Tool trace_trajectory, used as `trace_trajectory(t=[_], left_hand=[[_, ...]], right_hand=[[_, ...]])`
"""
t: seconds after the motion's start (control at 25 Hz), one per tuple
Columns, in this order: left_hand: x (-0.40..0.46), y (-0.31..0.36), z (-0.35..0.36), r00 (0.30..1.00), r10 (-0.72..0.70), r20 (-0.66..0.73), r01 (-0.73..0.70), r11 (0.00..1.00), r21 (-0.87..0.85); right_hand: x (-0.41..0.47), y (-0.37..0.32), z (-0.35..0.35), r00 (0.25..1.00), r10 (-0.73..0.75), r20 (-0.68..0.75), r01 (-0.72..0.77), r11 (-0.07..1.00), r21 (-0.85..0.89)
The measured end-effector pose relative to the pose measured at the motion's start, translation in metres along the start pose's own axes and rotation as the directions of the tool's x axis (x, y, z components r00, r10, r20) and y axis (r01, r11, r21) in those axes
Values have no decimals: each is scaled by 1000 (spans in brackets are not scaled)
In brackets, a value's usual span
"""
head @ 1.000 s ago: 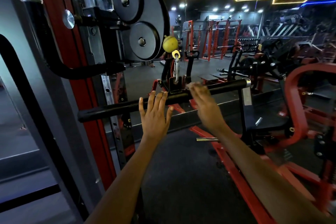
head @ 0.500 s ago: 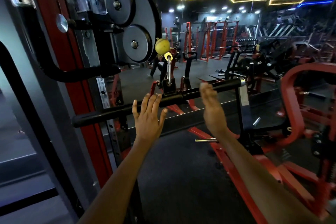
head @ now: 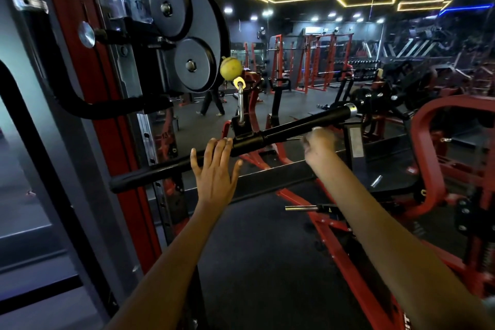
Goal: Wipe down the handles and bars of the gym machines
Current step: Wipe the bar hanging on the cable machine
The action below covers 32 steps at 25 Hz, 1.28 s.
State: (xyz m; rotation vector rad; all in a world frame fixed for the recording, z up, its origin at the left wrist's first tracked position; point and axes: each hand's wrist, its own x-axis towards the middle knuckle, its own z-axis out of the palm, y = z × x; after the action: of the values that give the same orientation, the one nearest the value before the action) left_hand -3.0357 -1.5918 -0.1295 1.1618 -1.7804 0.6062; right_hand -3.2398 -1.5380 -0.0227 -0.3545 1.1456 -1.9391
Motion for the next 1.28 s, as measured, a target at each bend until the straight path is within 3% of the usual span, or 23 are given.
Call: trace_trajectory(t=[0.2,0.32,0.44,0.52,0.6,0.68,0.84,0.92,0.96,1.0,1.04,1.08,1.12,1.2,1.24,1.28], left_hand=[[-1,-2,-4,999,41,-9,-40,999,36],[4,-4,-4,998,55,-2,-55,998,38],[5,-7,-4,999,50,17,-50,998,31],[4,-5,-5,998,60,20,-61,997,40],[4,0,-6,997,71,18,-72,996,54],[6,4,-6,998,67,13,-68,996,55],[5,6,-3,999,32,11,-33,998,62],[3,4,-3,999,48,-14,-46,994,102],[3,3,-3,998,59,-25,-56,991,118],[3,3,-3,997,68,-32,-63,989,130],[4,3,-3,997,76,-33,-71,988,139],[5,3,-3,996,84,-30,-78,986,146],[6,3,-3,996,90,-29,-85,985,149],[6,-1,-2,994,97,-39,-91,987,135],[6,-5,-2,994,99,-45,-92,988,124],[6,-9,-2,994,102,-49,-96,989,113]], right_hand=[[85,-19,-28,994,109,31,-112,985,133],[64,-14,-22,988,126,-90,-104,970,219],[-5,9,-4,994,91,68,-94,994,48],[-3,4,-7,975,152,160,-173,977,122],[12,-16,-11,989,126,78,-140,967,215],[9,-11,-3,996,92,-6,-91,989,116],[-21,53,32,944,214,251,-217,976,-18],[-26,56,28,938,166,305,-158,986,-51],[-23,52,22,964,53,262,-48,998,-27],[-18,48,14,972,-156,173,167,985,-51],[-13,47,5,896,-432,109,445,872,-206],[-11,50,0,729,-657,193,671,629,-392],[-10,59,-4,542,-739,401,809,329,-487],[-1,88,-8,282,-478,832,897,-175,-405],[10,92,-15,181,-376,909,875,-361,-324],[26,83,-24,129,-373,919,846,-442,-298]])
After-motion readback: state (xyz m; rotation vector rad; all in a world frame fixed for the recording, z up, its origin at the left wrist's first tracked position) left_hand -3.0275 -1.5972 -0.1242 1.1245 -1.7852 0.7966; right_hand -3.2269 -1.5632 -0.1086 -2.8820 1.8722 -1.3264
